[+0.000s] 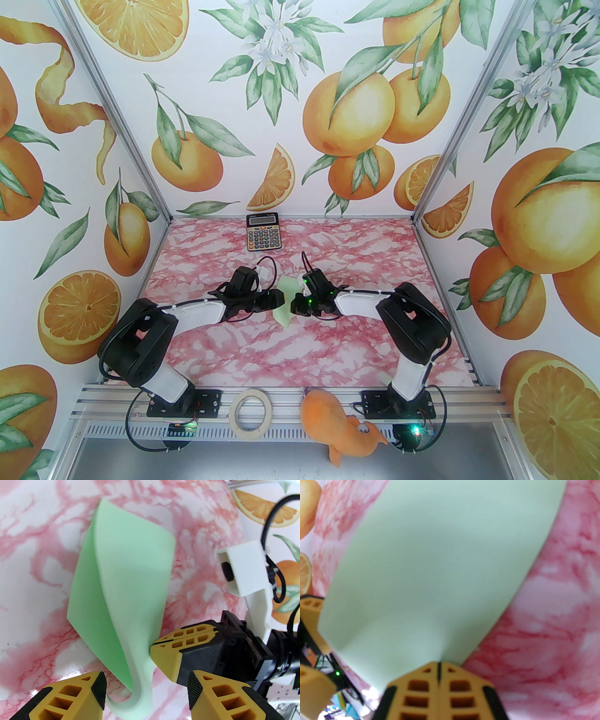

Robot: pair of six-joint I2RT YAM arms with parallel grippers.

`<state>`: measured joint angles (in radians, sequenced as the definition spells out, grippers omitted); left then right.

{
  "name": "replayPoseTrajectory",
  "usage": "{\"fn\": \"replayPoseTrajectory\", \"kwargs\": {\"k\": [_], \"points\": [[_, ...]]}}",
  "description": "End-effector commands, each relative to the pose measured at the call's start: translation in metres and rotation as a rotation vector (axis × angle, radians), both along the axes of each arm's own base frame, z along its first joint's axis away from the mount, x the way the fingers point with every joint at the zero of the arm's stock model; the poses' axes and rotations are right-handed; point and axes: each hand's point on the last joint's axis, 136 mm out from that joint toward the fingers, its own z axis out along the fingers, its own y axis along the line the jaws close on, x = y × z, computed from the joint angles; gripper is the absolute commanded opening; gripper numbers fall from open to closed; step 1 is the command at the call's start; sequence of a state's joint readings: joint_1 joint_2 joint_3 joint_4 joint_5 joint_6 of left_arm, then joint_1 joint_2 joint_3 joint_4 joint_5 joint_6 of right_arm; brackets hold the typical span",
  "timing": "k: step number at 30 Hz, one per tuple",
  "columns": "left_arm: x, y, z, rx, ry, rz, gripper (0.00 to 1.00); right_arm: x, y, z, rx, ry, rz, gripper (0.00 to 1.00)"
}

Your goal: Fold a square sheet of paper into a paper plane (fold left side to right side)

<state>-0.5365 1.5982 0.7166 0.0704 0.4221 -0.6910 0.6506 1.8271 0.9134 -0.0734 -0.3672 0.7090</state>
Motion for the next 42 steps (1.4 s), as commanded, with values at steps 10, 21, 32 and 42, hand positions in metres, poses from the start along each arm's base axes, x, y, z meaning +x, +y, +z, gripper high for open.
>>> {"fn": "replayPoseTrajectory", "kwargs": {"k": [10, 21, 32, 42], "points": [[-0.001, -0.002, -0.002, 0.019, -0.009, -0.063, 0.58, -0.011, -0.008, -0.022, -0.055, 0.047, -0.006, 0.0], [-0.034, 0.012, 0.007, 0.02, 0.015, -0.096, 0.53, -0.01, -0.008, -0.024, -0.058, 0.05, -0.006, 0.0], [-0.023, -0.003, 0.011, -0.027, 0.01, -0.097, 0.48, -0.01, -0.008, -0.023, -0.06, 0.049, -0.003, 0.0], [-0.022, 0.003, 0.018, -0.003, -0.004, -0.063, 0.43, -0.01, -0.008, -0.024, -0.063, 0.052, -0.005, 0.0]]}}
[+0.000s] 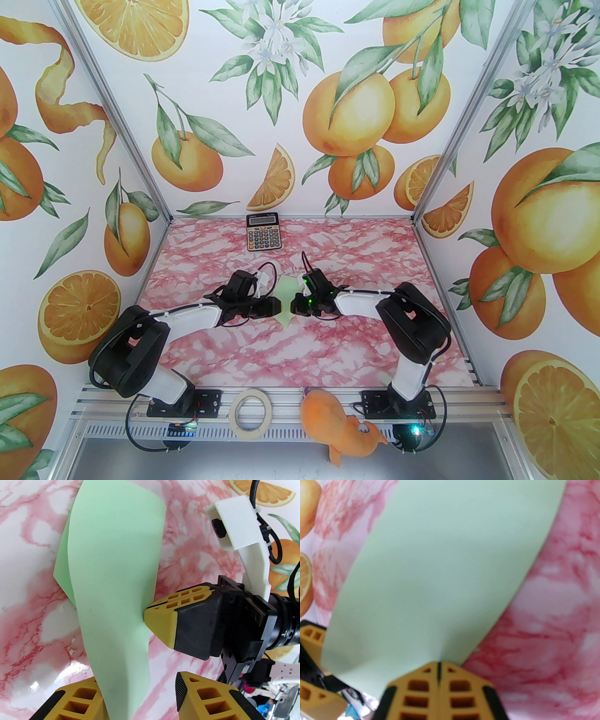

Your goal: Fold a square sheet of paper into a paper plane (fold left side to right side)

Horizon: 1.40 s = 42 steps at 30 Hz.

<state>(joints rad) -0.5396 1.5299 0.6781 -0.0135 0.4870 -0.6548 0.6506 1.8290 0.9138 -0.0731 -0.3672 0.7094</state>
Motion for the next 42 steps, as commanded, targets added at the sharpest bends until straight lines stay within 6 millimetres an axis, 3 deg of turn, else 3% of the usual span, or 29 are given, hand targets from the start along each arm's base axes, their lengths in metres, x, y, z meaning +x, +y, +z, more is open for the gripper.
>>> {"fn": "replayPoseTrajectory", "kwargs": {"k": [1, 13, 14, 20, 23, 31, 42], "points": [[0.005, 0.002, 0.017, 0.006, -0.054, 0.01, 0.41, -0.01, -0.008, -0.023, -0.063, 0.051, -0.004, 0.0], [0.004, 0.007, 0.012, 0.038, -0.04, 0.022, 0.25, -0.011, -0.008, -0.024, -0.06, 0.051, -0.005, 0.0], [0.004, 0.006, 0.01, 0.048, -0.036, 0.016, 0.21, -0.011, -0.009, -0.024, -0.061, 0.051, -0.006, 0.0], [0.003, 0.008, -0.005, 0.117, -0.001, 0.015, 0.2, -0.01, -0.008, -0.023, -0.058, 0.049, -0.008, 0.0], [0.002, 0.016, -0.02, 0.215, 0.023, 0.017, 0.13, -0.01, -0.008, -0.023, -0.056, 0.05, -0.005, 0.0], [0.006, 0.007, -0.029, 0.276, 0.034, -0.003, 0.13, -0.011, -0.008, -0.022, -0.055, 0.051, -0.005, 0.0], [0.008, -0.008, 0.0, 0.175, -0.014, -0.016, 0.28, -0.012, -0.009, -0.024, -0.058, 0.053, -0.005, 0.0]]}}
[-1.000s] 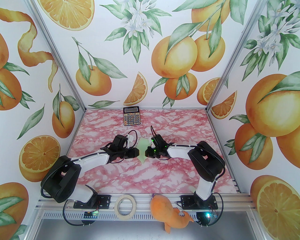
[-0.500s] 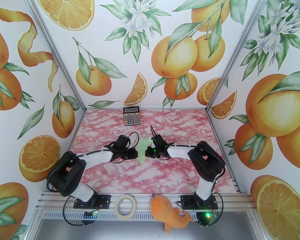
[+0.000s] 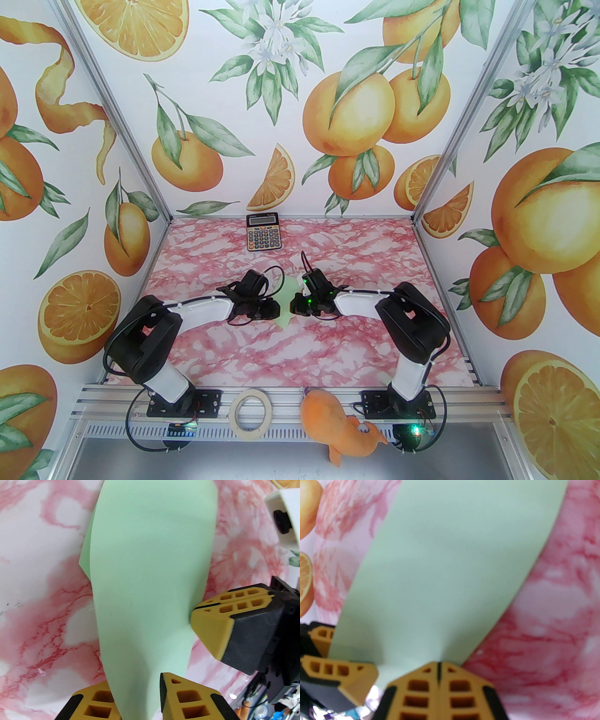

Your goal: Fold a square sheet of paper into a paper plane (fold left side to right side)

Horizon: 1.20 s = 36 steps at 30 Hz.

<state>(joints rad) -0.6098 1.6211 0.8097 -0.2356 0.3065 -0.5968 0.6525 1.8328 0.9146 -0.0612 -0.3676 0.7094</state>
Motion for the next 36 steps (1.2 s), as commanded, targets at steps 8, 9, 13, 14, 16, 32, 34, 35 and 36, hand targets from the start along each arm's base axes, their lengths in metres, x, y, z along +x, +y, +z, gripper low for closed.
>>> {"fn": "replayPoseTrajectory", "kwargs": {"k": [8, 9, 13, 14, 16, 32, 34, 35, 36], "points": [[0.01, -0.011, 0.046, -0.088, -0.082, -0.004, 0.29, -0.014, -0.012, -0.027, -0.07, 0.065, -0.009, 0.0], [0.009, -0.011, 0.048, -0.092, -0.082, -0.003, 0.28, -0.013, -0.011, -0.026, -0.068, 0.063, -0.009, 0.0], [0.008, -0.016, 0.053, -0.128, -0.087, -0.011, 0.28, -0.013, -0.011, -0.026, -0.065, 0.064, -0.009, 0.0], [0.008, -0.018, 0.052, -0.138, -0.086, -0.015, 0.28, -0.013, -0.01, -0.026, -0.064, 0.065, -0.009, 0.0], [0.009, -0.02, 0.045, -0.145, -0.074, -0.011, 0.27, -0.013, -0.011, -0.027, -0.065, 0.067, -0.01, 0.0], [0.019, -0.033, 0.02, -0.188, -0.056, -0.002, 0.36, -0.012, -0.01, -0.019, -0.052, 0.054, -0.011, 0.0], [0.021, -0.032, 0.02, -0.187, -0.061, 0.009, 0.32, -0.011, -0.01, -0.016, -0.043, 0.048, -0.013, 0.0], [0.021, -0.032, 0.019, -0.186, -0.059, 0.013, 0.31, -0.011, -0.009, -0.015, -0.037, 0.045, -0.014, 0.0], [0.021, -0.031, 0.019, -0.187, -0.06, 0.017, 0.31, -0.01, -0.009, -0.013, -0.03, 0.041, -0.017, 0.0]]}}
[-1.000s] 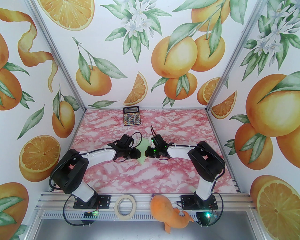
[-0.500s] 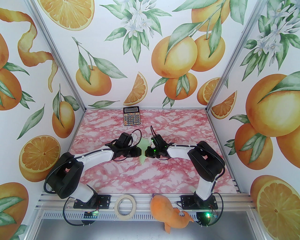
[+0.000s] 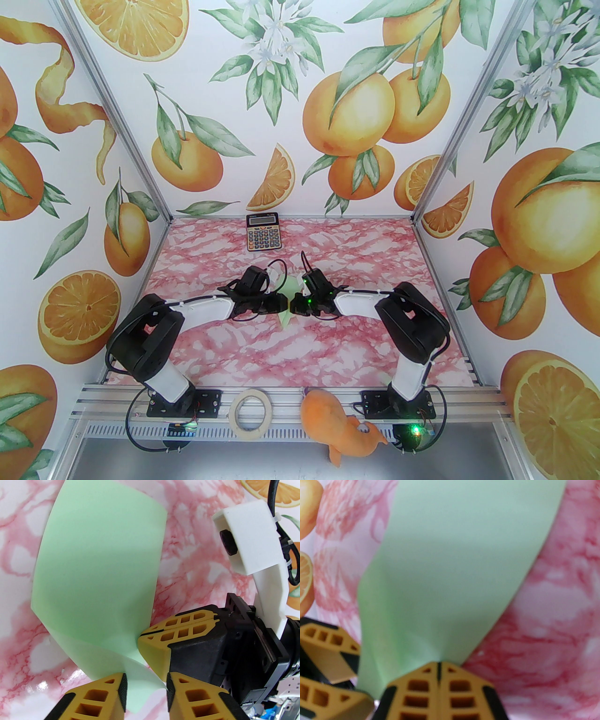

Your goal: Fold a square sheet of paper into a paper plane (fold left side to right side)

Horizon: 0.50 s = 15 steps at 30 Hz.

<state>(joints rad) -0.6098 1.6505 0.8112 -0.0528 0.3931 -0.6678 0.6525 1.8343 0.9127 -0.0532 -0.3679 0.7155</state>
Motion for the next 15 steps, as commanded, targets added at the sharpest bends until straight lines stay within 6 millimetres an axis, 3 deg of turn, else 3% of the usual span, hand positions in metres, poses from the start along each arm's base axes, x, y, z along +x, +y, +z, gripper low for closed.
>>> {"fn": "replayPoseTrajectory", "kwargs": {"k": [1, 9, 15], "points": [[0.004, -0.002, 0.0, -0.027, -0.014, 0.015, 0.3, -0.009, -0.009, -0.011, -0.028, 0.037, -0.015, 0.0], [0.003, -0.001, -0.004, -0.041, -0.005, 0.026, 0.24, -0.006, -0.01, 0.002, 0.022, 0.024, -0.043, 0.04], [0.004, -0.001, -0.004, -0.062, -0.004, 0.036, 0.32, -0.007, -0.013, 0.015, 0.06, 0.004, -0.062, 0.08]]}}
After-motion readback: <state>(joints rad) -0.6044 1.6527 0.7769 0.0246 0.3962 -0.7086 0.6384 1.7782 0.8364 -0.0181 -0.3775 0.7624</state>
